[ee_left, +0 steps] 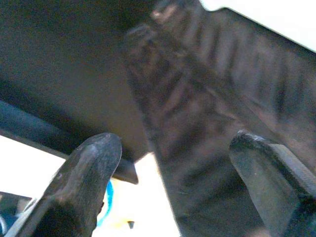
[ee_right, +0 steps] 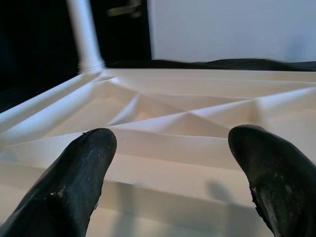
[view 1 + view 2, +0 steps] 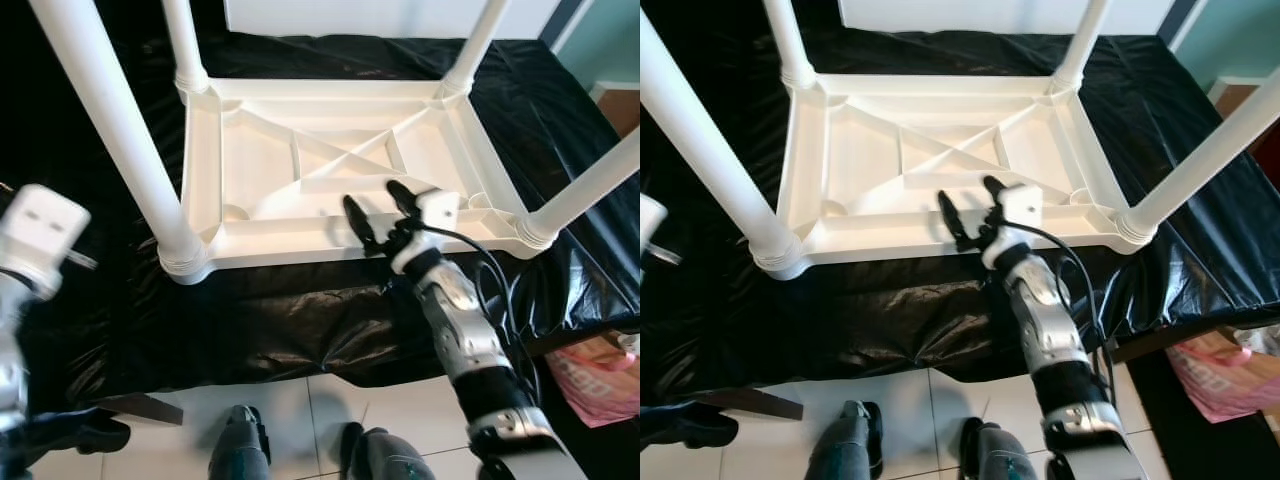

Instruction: Building children table

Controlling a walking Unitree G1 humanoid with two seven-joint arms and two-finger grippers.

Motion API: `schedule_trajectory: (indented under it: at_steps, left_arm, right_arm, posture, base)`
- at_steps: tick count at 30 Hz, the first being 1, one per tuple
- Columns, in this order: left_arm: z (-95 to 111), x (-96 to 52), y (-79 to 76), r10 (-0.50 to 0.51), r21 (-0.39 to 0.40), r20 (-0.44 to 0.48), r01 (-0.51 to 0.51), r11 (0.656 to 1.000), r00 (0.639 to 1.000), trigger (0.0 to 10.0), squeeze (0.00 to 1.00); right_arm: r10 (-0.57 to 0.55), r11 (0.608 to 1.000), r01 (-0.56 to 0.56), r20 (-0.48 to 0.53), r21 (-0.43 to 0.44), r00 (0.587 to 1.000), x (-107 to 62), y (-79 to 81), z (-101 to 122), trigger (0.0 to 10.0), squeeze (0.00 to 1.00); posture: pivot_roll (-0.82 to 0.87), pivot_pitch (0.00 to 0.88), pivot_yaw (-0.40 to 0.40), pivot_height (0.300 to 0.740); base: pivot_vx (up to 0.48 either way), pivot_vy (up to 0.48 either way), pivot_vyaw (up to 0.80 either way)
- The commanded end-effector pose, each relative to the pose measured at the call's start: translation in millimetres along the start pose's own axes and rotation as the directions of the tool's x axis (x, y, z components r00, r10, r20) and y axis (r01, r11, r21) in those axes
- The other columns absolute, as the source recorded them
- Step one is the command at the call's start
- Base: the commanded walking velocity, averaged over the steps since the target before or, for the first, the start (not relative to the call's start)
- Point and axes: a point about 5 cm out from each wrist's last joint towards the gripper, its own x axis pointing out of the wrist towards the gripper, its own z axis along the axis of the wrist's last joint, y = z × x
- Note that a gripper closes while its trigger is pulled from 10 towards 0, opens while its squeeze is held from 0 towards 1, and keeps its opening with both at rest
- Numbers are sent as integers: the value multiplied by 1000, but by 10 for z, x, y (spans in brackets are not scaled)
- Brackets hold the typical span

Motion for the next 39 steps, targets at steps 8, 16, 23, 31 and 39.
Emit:
schedule_trajectory:
  at_steps: [8,16,23,31,39]
  left_arm:
    - [35,286,65,178,-223,72,-158,962,981,10000,0]
    - [248,588,-117,81,-482,219,36,876,972,10000,0]
    - [468,738,-298,15,-587,362,215,781,932,10000,0]
    - [636,701,-531,-71,-603,538,442,665,840,10000,0]
    - [703,617,-800,-174,-561,633,601,569,755,10000,0]
  right_arm:
    - [-146,988,145,-19,-59,989,-326,-116,40,10000,0]
    - [-334,936,326,-42,-133,942,-620,-220,63,10000,0]
    - [-399,911,383,-91,-155,912,-755,-260,61,10000,0]
    - [-483,867,458,-102,-198,870,-818,-291,77,10000,0]
    - [-556,826,527,-138,-200,820,-910,-284,56,10000,0]
  posture:
    - [89,198,3,740]
    - [45,209,35,740]
    - [8,206,40,740]
    - [-17,196,42,740]
    - [-36,192,51,740]
  base:
    - [0,0,0]
    - [0,0,0]
    - [0,0,0]
    - [0,0,0]
    - [0,0,0]
